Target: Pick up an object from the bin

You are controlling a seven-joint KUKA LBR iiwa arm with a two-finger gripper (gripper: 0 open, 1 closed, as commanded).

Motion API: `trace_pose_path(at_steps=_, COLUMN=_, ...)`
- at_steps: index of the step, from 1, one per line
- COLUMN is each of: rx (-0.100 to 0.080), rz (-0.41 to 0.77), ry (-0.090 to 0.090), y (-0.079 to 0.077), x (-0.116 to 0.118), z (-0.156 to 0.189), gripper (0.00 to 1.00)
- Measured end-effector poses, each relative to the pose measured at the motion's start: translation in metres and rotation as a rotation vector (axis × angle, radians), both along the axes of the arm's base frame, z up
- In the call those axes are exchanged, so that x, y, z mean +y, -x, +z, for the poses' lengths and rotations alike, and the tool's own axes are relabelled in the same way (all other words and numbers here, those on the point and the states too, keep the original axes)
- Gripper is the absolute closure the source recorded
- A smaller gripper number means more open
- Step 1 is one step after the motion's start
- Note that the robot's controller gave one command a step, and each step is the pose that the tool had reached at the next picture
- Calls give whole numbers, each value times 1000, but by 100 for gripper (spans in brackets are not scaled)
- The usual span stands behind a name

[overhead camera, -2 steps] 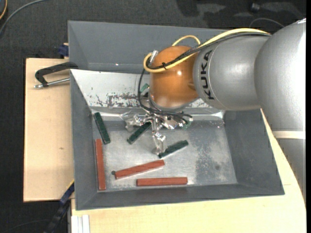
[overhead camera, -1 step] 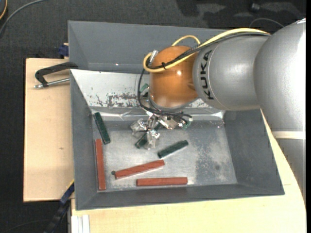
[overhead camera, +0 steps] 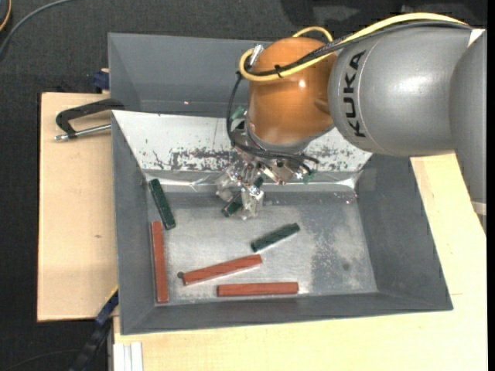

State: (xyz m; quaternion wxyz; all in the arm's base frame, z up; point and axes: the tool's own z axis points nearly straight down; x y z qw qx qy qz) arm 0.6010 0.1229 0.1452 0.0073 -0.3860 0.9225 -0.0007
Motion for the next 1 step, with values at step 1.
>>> trace_pose_path(at_steps=1, rx=4, rz=-2, ry=1, y=-2, x=1, z=19, gripper=100)
